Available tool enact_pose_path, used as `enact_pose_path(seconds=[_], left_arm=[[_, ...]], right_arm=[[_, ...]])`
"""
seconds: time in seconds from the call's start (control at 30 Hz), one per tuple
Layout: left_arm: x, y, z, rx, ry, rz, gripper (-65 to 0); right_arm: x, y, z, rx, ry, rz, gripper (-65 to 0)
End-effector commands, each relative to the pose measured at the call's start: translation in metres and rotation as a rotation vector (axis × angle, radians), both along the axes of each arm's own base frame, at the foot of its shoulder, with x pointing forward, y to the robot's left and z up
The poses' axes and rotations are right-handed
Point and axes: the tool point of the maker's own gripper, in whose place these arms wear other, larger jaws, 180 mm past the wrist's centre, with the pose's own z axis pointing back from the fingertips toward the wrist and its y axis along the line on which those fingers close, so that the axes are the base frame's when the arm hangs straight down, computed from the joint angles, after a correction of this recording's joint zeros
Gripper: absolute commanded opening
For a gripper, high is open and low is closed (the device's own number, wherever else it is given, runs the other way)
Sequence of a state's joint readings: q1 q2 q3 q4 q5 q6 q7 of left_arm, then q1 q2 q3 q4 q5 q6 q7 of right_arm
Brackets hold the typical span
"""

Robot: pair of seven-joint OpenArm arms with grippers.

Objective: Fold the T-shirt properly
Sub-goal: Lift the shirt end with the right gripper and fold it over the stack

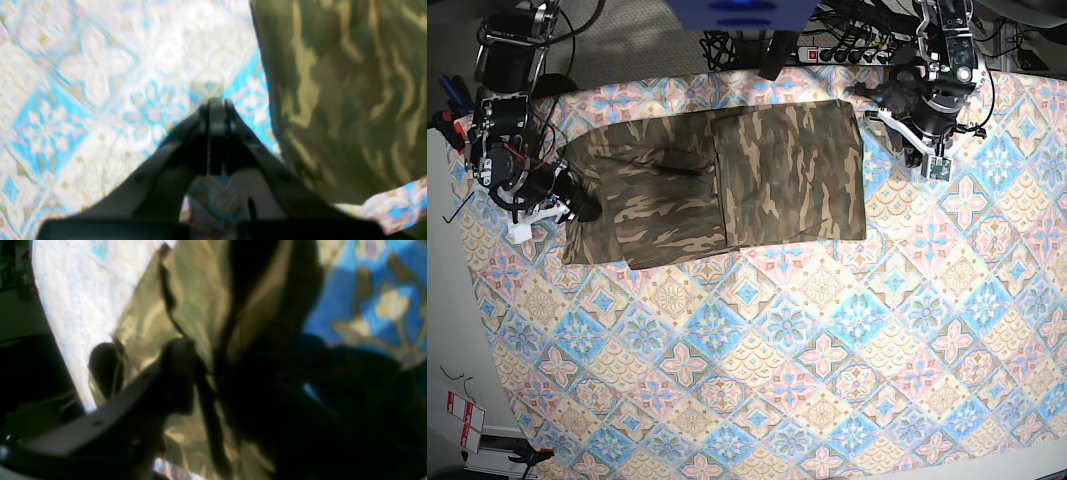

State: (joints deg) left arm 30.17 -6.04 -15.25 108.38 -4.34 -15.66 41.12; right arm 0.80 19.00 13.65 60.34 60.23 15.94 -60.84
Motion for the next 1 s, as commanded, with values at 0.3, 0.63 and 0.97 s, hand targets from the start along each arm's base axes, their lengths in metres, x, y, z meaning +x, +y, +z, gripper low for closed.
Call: enact_pose_path(seconds=[0.3,0.63,0.97], left_arm=[[0.008,0.001,0.009,0.004,-0.043,-0.002,-65.0],[0.008,0.001,0.010,0.002,-0.045,-0.004,-65.0],[0.008,0.000,0.010,0.002,-0.046,-0.004,-65.0]], right_arm=[[0.003,-0.014,0.001,0.001,0.013,-0.035,-65.0],[0.006,-0.044,0.009,-0.038,0.092,-0.198,-65.0],[-0.001,-0.080,0.042,-0.360,0.068,-0.238,-65.0]])
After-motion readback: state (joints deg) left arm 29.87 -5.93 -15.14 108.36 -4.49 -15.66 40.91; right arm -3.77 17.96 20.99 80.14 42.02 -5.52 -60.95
